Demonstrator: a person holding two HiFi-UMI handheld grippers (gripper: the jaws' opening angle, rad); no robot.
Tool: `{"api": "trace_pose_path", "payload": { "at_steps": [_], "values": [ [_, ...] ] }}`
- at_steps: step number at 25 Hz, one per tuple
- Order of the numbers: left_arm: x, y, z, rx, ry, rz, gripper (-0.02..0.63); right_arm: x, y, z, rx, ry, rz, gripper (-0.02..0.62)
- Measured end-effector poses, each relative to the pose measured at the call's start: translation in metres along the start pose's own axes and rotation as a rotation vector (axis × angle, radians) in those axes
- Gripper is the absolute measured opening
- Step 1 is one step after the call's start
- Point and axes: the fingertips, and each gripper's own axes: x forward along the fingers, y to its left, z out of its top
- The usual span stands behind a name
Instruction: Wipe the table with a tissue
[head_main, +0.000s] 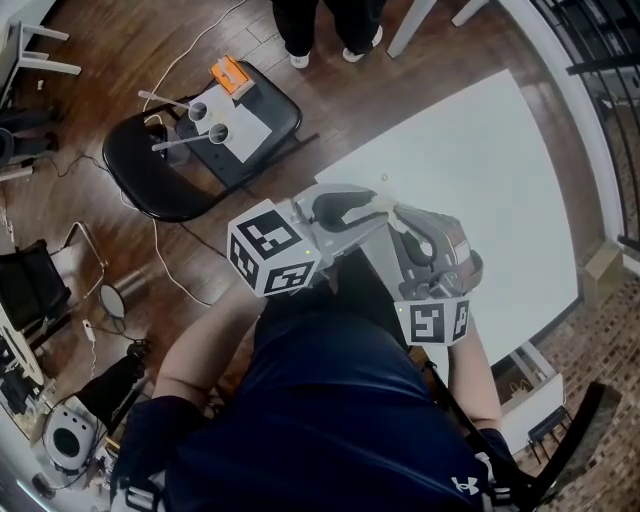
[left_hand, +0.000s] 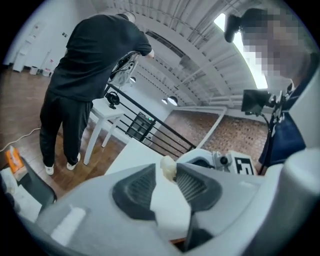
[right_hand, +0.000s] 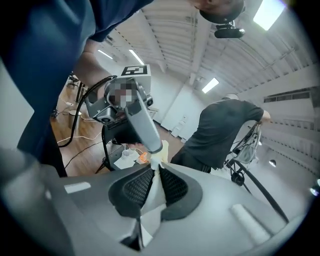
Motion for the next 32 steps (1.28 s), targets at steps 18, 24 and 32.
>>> {"api": "trace_pose_path", "payload": {
  "at_steps": [18, 24, 32],
  "values": [
    [-0.031, 0.012, 0.025, 0.015, -0.063, 0.006, 0.012, 0.003, -0.004, 0.011, 0.468, -0.151, 0.125, 0.031],
    [-0.026, -0.001, 0.014, 0.445, 0.011, 0.066, 0.014, -0.006, -0.007, 0.015, 0.932, -0.309, 0.261, 0.017],
    [-0.022, -0.024, -0.016, 0.802, 0.158, -0.007, 0.071, -0.007, -0.011, 0.024, 1.338, -0.448, 0.455, 0.024]
  ]
}}
